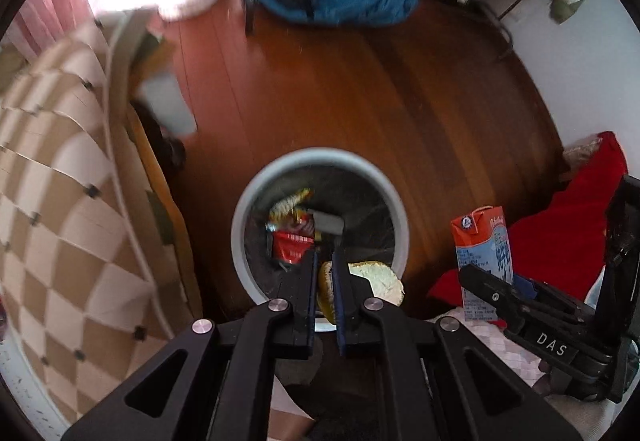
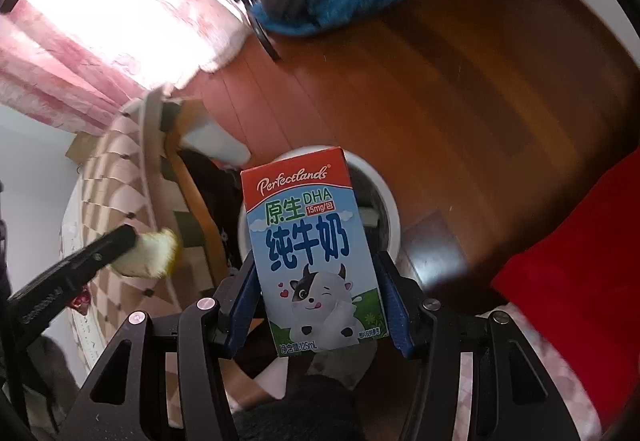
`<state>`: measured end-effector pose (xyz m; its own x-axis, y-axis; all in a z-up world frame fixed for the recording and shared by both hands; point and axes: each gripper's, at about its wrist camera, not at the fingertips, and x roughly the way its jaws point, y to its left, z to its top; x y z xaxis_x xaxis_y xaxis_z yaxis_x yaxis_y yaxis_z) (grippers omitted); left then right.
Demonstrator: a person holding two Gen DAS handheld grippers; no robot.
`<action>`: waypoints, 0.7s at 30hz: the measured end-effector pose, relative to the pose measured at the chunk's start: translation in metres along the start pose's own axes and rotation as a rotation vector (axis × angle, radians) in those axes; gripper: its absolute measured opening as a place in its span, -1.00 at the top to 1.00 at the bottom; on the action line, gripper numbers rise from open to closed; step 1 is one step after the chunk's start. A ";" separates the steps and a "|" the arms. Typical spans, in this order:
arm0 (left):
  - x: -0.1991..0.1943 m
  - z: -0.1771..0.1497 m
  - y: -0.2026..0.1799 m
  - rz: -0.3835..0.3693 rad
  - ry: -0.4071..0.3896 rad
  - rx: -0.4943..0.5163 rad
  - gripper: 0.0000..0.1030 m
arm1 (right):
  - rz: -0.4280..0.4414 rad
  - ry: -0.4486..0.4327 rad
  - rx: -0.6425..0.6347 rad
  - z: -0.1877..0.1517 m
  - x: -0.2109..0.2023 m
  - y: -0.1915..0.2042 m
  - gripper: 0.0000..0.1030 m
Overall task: Collect trash
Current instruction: 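Carry the bread slice with the left tool while the right tool carries the milk carton to the bin, then open the left tool over the bin while the right tool releases the milk carton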
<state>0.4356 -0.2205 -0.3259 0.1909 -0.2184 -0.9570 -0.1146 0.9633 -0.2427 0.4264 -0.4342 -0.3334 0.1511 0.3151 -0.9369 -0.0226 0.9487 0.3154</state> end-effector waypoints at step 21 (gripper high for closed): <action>0.027 -0.021 0.016 0.200 0.056 0.025 -0.92 | -0.126 0.155 -0.024 0.001 0.087 -0.013 -1.00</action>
<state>0.4181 -0.2147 -0.3594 0.1125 -0.0300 -0.9932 -0.1202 0.9918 -0.0436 0.4412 -0.4190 -0.4183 0.0003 0.1922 -0.9814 -0.0368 0.9807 0.1920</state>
